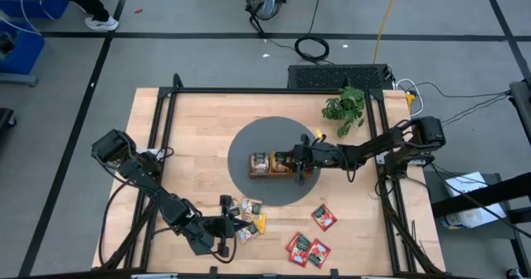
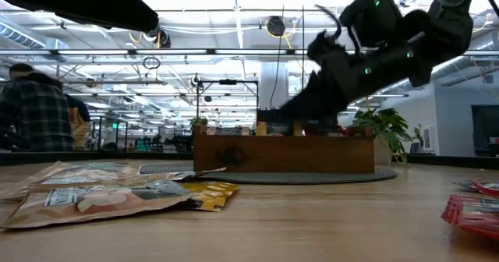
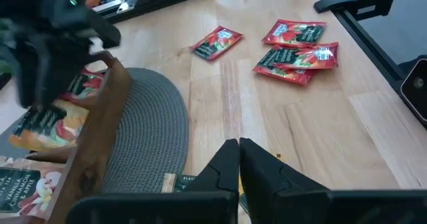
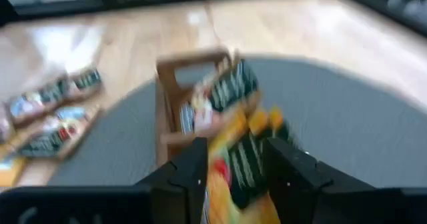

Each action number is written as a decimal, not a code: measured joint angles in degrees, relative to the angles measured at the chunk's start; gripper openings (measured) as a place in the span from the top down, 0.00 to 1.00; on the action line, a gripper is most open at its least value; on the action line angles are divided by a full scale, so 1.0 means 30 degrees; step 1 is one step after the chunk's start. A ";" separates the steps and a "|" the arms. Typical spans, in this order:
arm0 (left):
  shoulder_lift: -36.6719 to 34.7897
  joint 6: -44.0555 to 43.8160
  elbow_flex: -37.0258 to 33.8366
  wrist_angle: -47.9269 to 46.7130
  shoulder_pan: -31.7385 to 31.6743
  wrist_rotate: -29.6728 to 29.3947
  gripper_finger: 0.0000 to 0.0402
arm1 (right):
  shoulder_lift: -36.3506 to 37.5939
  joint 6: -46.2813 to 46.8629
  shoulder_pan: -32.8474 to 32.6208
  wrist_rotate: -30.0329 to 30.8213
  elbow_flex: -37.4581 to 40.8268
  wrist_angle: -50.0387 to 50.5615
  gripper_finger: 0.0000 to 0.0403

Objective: Pick & Place Tea
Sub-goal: Put the brown tea bag into the left slot of the wooden organizer

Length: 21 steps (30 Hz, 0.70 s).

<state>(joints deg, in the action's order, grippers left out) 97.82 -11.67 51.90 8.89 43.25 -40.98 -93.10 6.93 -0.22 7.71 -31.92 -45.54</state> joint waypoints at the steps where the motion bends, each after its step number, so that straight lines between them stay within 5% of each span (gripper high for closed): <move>1: 0.0000 0.0094 0.0000 0.0047 -0.0003 -0.0004 0.97 | 0.0413 -0.0197 -0.0054 0.0004 0.0000 -0.0013 0.66; 6: 0.0000 0.0216 0.0000 0.0671 -0.0003 0.0001 0.98 | 0.3187 -0.1094 -0.1019 -0.0082 0.0000 0.0979 0.66; 11: 0.0000 -0.1145 0.0000 0.1187 -0.0003 0.0905 0.91 | 0.5044 -0.2625 -0.4335 -0.0505 -0.0021 0.4004 0.79; 16: 0.0007 -0.3617 0.0000 0.0934 0.0004 0.1557 0.88 | 0.3463 -0.2071 -0.8266 0.1519 -0.0015 0.4271 0.97; 21: 0.0015 -0.6046 0.0000 -0.0452 0.0001 0.1687 0.87 | 0.0154 -0.4619 -1.0331 0.2014 -0.0015 0.1229 0.96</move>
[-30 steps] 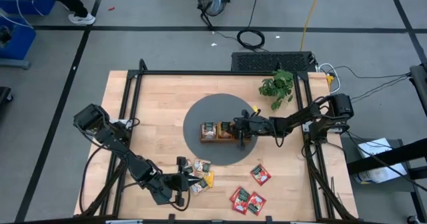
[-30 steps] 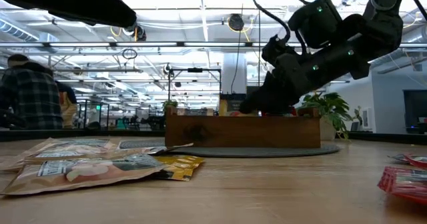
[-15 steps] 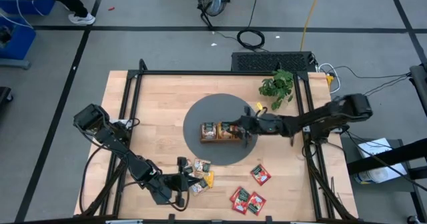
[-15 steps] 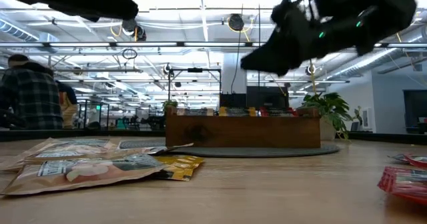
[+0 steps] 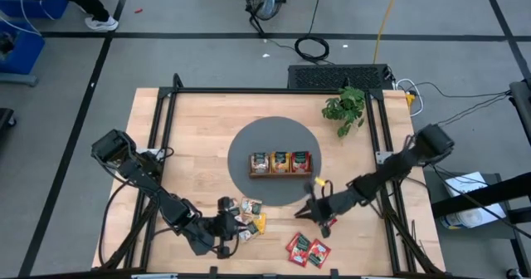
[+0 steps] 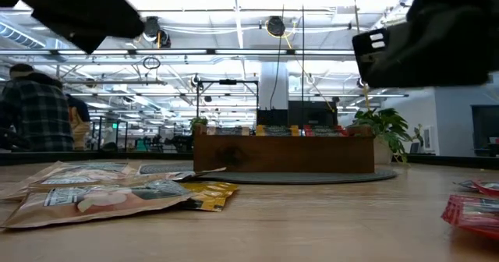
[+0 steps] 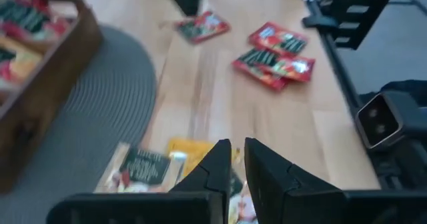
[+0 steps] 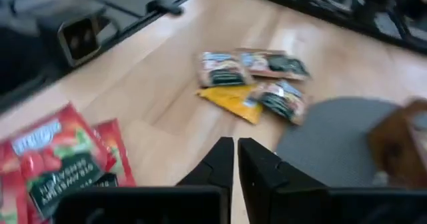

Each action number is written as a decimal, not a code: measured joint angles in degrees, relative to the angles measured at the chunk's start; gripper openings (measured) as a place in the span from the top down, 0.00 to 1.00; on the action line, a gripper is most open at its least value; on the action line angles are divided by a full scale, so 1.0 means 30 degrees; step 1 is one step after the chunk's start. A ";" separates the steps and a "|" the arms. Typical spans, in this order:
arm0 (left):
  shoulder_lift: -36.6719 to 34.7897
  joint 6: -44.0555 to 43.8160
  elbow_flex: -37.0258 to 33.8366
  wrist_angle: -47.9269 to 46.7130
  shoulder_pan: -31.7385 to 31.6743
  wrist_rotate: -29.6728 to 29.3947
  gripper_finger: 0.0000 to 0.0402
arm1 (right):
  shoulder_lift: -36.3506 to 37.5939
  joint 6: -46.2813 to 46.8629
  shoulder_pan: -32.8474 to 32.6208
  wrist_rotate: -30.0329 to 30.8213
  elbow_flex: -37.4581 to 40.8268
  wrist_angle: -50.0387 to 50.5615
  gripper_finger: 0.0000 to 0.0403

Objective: Pick & Place Tea
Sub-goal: Put the brown tea bag into the left slot of the wooden organizer

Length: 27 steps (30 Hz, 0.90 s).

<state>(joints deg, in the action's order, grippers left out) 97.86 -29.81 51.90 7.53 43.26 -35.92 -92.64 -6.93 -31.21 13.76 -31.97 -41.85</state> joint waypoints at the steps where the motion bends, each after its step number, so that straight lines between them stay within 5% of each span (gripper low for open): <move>1: 0.0000 -0.0324 0.0000 -0.0381 0.0003 -0.0007 0.87 | -0.0656 -0.0666 -0.0071 0.0009 0.0000 -0.0629 0.96; 6: 0.0007 -0.1486 0.0000 -0.1945 -0.0133 -0.0108 0.87 | -0.3387 -0.2008 0.0543 0.0493 -0.0603 -0.3362 0.99; 13: 0.0007 -0.1688 -0.0333 -0.2135 -0.0159 -0.0158 0.87 | -0.5465 -0.3973 0.1298 0.0736 -0.3109 -0.1687 0.99; 16: 0.0007 -0.2657 -0.0757 -0.2147 -0.0339 -0.0195 0.87 | -0.5859 -0.2081 0.1987 0.0863 -0.4385 -0.0492 1.00; 23: 0.0007 -0.2415 -0.1309 -0.2192 -0.0873 -0.0094 0.87 | -0.5890 0.3820 0.3624 -0.4675 -0.5486 -0.0015 0.97; 27: 0.0015 -0.0952 -0.1268 -0.2171 -0.1266 0.0497 0.87 | -0.5893 0.7158 0.4226 -0.5749 -0.5486 0.0039 0.93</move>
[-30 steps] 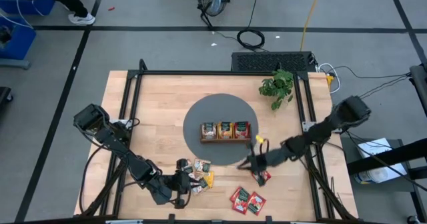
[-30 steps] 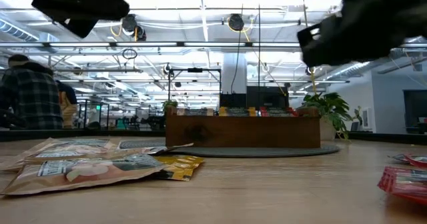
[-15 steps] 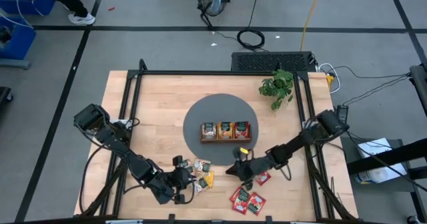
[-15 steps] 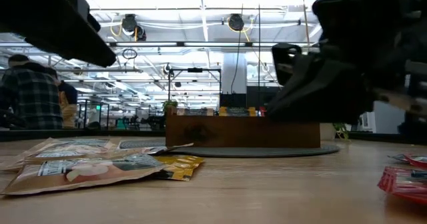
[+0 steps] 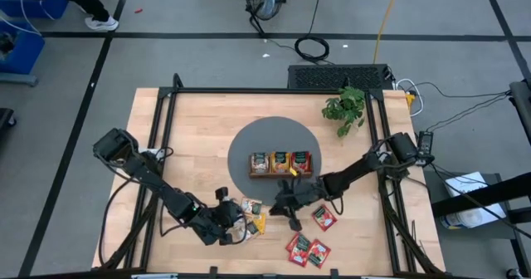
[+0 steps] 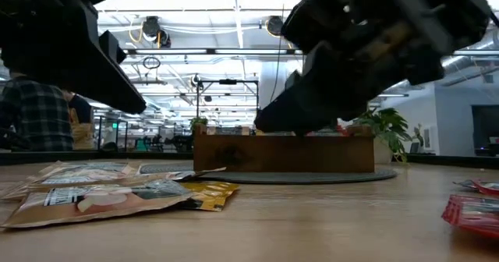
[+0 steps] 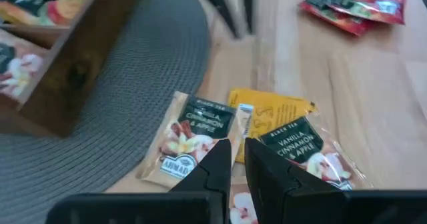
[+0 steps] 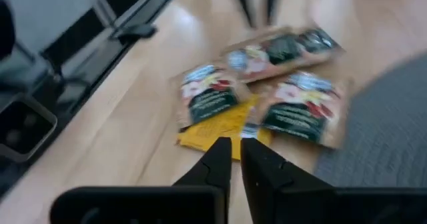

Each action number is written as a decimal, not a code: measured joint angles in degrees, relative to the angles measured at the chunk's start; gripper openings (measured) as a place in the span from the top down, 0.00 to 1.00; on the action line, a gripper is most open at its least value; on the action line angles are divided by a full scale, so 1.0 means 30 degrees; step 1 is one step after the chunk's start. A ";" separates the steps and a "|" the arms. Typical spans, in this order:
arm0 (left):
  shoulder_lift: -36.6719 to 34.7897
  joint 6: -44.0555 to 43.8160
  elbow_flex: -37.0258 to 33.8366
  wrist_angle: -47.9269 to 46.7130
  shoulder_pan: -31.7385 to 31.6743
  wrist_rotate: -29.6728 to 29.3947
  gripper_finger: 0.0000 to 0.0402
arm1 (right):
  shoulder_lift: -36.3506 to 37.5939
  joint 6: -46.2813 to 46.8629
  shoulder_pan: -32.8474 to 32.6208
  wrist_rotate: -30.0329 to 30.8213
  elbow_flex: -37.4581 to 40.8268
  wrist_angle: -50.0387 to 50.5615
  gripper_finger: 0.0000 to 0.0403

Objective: Pick & Place Tea
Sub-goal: Put the brown tea bag into the left slot of the wooden organizer

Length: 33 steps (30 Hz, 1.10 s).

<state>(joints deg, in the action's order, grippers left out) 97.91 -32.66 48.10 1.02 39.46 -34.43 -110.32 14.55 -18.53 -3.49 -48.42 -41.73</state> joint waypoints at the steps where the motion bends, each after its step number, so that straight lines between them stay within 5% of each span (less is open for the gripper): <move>1: 0.0000 0.0135 0.0000 0.0020 -0.0137 0.0252 0.87 | 0.0000 0.0702 0.0139 -0.0080 0.0000 0.0080 0.91; 5: 0.0271 0.0246 0.0036 -0.0370 -0.0828 0.2234 0.87 | 0.0000 0.3399 0.0495 -0.0370 0.0015 0.0107 0.82; 14: 0.0707 0.1119 0.0026 -0.2228 -0.1435 0.2472 0.87 | -0.0893 0.6275 0.0412 0.0934 -0.0640 0.0481 0.64; 33: 0.3178 0.1795 0.0996 -0.0885 -0.3581 0.5354 0.87 | -0.1129 0.7743 0.0381 0.2156 -0.0619 0.1718 0.62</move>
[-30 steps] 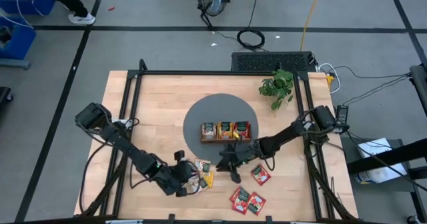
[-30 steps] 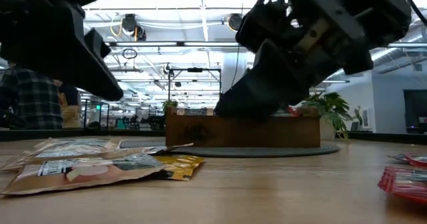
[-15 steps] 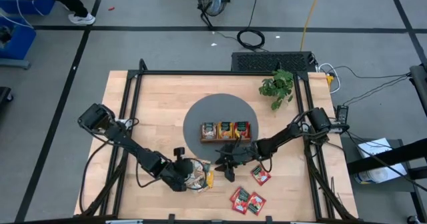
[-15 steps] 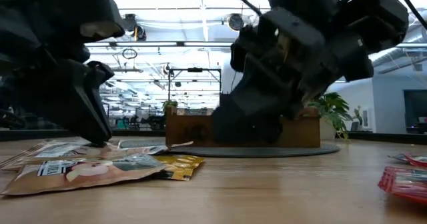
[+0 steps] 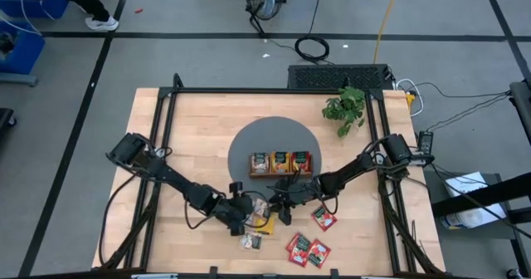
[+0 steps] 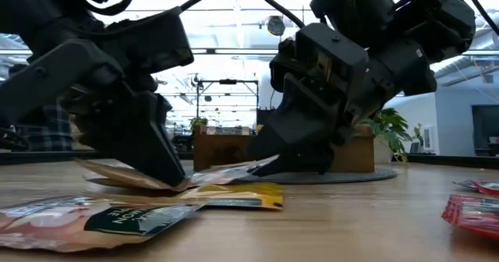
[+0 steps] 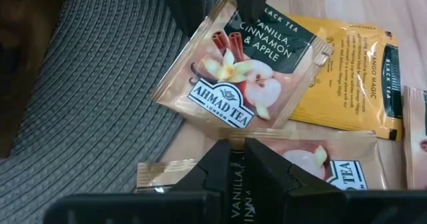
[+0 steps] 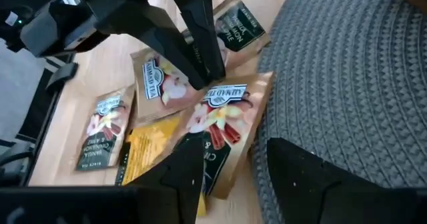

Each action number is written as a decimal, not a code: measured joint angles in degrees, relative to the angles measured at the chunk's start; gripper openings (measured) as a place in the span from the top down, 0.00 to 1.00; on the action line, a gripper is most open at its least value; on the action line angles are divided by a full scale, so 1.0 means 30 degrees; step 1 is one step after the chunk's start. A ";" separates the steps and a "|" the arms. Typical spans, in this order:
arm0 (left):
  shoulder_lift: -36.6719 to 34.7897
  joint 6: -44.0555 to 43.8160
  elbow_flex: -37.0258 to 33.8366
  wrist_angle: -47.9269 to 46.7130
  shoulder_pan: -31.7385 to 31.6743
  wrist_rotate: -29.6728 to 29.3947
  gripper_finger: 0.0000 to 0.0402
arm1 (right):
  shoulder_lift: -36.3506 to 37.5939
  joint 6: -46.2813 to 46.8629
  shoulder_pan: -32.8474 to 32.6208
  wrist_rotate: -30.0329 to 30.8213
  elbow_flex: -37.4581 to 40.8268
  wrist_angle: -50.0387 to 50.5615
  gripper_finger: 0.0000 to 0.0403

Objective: Pick & Place Tea
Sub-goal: Put the brown tea bag into the left slot of the wooden organizer

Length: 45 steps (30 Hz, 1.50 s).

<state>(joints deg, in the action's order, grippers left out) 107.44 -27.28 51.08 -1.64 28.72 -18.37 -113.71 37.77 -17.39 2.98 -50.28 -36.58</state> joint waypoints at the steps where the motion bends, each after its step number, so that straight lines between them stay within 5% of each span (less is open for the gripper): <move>1: 0.0017 0.0061 0.0046 -0.0019 -0.0036 -0.0003 0.87 | 0.0000 0.0004 -0.0008 -0.0016 0.0000 0.0018 0.62; 8: 0.0064 0.0477 0.0024 0.0432 -0.0054 -0.0036 0.87 | 0.0058 -0.0363 -0.0097 -0.0555 -0.0015 0.0682 0.66; 17: -0.0266 0.1844 -0.0028 0.0518 0.0004 -0.0116 0.87 | -0.0007 -0.2970 -0.0272 -0.0577 0.0015 -0.0115 0.98; 27: -0.3088 0.2128 -0.0071 -0.0783 0.0687 -0.0317 0.87 | 0.0988 -0.5890 -0.1072 -0.0602 0.0030 -0.1001 0.99; 32: -0.4713 0.2204 -0.0048 0.0206 0.1167 -0.0436 0.87 | 0.3360 -0.9560 -0.1909 -0.0473 -0.0007 0.1456 1.00; 38: -0.5143 0.2732 -0.0032 0.2838 0.1153 -0.0765 0.87 | 0.5940 -1.2067 -0.3088 0.3164 0.0029 0.5388 1.00; 45: -0.4804 0.3213 -0.0028 0.4697 0.0440 -0.1967 0.86 | 0.7490 -1.2921 -0.3554 0.5063 0.0007 0.6842 1.00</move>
<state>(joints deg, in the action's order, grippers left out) 93.03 -17.64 51.00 12.45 30.04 -24.27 -91.24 -0.99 -28.05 18.17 -50.26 -16.05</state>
